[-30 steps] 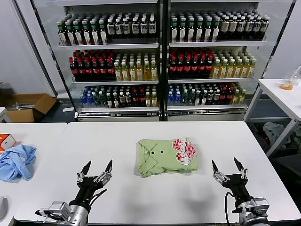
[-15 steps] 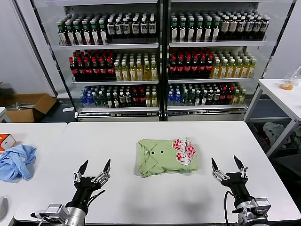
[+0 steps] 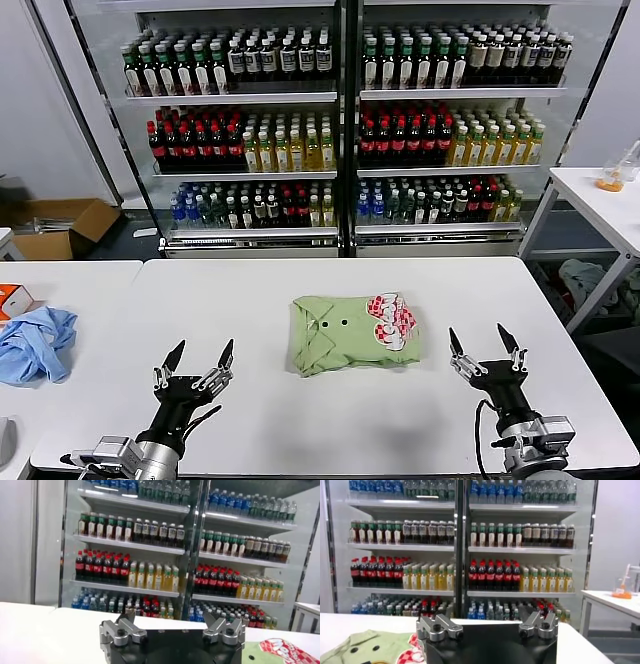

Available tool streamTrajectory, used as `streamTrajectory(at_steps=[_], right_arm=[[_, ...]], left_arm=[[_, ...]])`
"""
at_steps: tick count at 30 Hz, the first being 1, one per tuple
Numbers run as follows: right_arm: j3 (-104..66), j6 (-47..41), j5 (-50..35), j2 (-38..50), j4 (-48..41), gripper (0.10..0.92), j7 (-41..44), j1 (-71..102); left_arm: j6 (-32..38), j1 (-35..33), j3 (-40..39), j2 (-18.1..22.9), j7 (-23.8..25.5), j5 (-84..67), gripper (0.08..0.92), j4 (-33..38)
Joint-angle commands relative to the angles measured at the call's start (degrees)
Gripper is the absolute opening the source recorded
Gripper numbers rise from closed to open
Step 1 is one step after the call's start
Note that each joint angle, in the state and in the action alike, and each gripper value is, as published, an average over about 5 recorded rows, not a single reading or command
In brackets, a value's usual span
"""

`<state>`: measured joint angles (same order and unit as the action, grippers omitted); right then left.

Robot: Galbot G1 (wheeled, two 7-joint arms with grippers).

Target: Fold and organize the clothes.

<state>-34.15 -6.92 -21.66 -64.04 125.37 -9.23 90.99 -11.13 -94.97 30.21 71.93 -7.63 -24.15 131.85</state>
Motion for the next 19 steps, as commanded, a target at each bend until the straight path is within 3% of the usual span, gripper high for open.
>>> streamTrajectory(at_steps=[1,19], right_arm=[[-0.2,-0.5,0.7,0.5,0.6,0.823,-1.4,-0.4],[-0.4,-1.5,2.8,1.0,0.8,0.823,-0.4,-0.9]], left_arm=[[-0.1,0.0,0.0,-0.1,0.1,0.2,0.823,0.1],[0.0,0.5,0.0,0.0,0.4,0.4,0.823,-0.3]])
